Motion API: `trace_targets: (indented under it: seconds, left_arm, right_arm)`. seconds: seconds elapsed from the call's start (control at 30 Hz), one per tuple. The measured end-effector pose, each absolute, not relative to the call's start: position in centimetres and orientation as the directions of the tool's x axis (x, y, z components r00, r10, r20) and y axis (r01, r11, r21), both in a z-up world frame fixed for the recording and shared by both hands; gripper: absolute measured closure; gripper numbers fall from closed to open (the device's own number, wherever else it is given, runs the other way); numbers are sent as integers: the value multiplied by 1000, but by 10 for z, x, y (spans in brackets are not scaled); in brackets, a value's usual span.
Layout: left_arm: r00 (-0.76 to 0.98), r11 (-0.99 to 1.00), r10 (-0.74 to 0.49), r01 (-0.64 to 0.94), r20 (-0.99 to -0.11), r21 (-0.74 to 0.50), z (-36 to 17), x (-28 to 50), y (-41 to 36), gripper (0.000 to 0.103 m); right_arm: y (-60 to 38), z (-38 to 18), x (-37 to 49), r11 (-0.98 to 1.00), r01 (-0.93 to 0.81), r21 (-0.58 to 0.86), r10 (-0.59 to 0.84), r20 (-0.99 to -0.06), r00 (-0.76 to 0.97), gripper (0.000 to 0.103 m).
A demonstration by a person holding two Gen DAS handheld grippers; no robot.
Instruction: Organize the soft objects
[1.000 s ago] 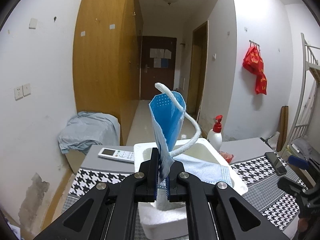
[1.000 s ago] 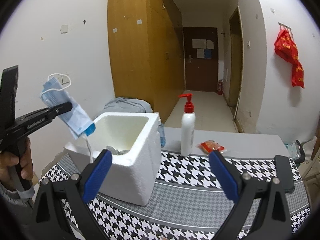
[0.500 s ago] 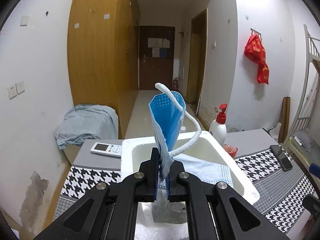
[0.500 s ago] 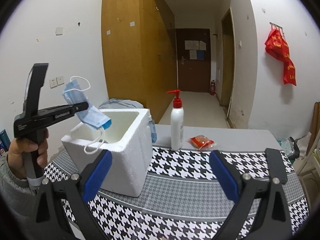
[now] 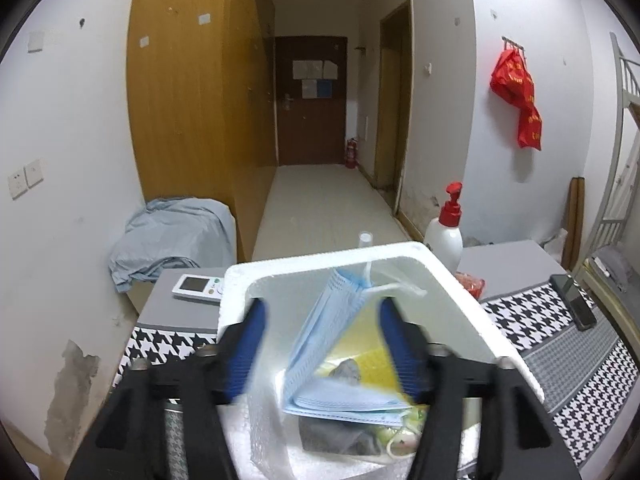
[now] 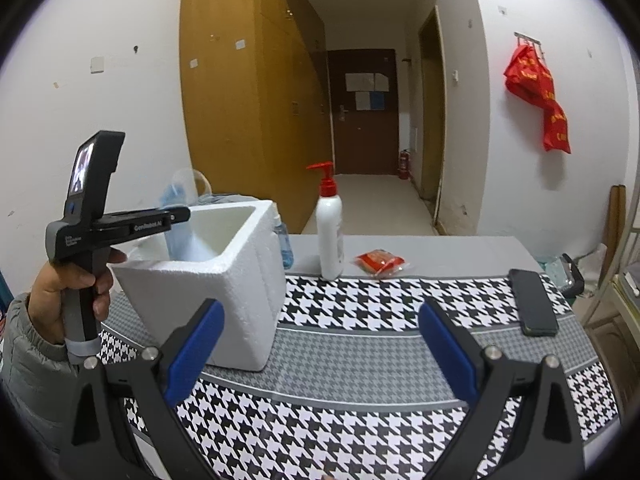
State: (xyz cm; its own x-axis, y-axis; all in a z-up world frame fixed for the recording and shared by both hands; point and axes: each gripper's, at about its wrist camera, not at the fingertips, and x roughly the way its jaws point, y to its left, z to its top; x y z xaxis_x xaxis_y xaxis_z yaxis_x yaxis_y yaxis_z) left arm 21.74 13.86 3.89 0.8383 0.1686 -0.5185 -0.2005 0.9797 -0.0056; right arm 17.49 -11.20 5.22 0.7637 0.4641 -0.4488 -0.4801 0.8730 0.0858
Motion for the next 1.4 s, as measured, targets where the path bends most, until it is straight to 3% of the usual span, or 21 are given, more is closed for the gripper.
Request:
trace_targets:
  seconds: [0.17, 0.27, 0.9, 1.4]
  left_arm:
    - [868, 981, 171, -196, -467, -6, 46, 208, 132, 9]
    - [885, 982, 158, -186, -437, -22, 54, 199, 128, 5]
    - [945, 991, 136, -135, -297, 24, 87, 98, 70, 1]
    - [952, 991, 132, -126, -276, 37, 81, 35, 40, 1]
  right_arm:
    - [-117, 49, 174, 883, -461, 86, 446, -457, 769, 4]
    - [-119, 48, 174, 887, -455, 84, 439, -462, 771, 4]
    - [-141, 59, 145, 878, -468, 99, 464, -418, 781, 1]
    - [-153, 66, 103, 865, -494, 86, 487, -384, 785, 0]
